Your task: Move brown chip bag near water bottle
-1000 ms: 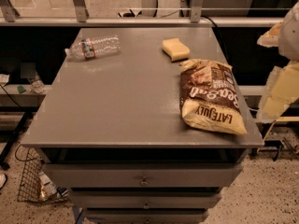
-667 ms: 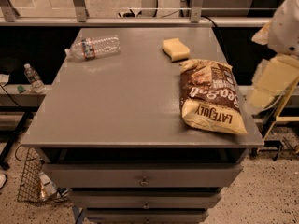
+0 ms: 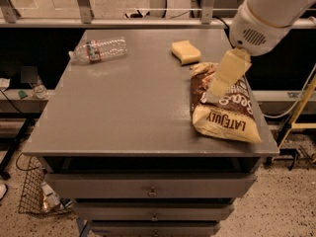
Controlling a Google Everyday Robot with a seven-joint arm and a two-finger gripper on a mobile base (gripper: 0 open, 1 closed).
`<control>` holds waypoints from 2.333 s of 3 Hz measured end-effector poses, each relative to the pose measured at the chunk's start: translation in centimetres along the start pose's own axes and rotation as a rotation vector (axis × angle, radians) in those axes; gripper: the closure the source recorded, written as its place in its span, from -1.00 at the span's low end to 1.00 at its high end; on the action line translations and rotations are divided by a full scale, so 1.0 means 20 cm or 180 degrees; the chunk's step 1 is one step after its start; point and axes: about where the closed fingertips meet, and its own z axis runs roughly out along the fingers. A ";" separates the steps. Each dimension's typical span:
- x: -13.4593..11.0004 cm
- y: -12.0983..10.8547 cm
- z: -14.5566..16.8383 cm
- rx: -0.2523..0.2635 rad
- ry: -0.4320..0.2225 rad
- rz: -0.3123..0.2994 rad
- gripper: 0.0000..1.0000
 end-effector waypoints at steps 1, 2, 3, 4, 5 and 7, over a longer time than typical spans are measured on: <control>-0.09 -0.04 0.14 0.0055 -0.0083 0.0287 -1.00; -0.18 -0.11 0.28 0.0134 -0.0223 0.0548 -1.00; -0.27 -0.20 0.39 0.0237 -0.0314 0.0742 -1.00; -0.31 -0.27 0.47 0.0344 -0.0300 0.0900 -1.00; -0.29 -0.35 0.55 0.0451 -0.0178 0.1058 -1.00; -0.16 -0.47 0.61 0.0481 -0.0127 0.1415 -0.92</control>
Offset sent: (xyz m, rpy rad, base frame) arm 0.0898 0.0424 -0.0576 0.1650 -0.0836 -0.2475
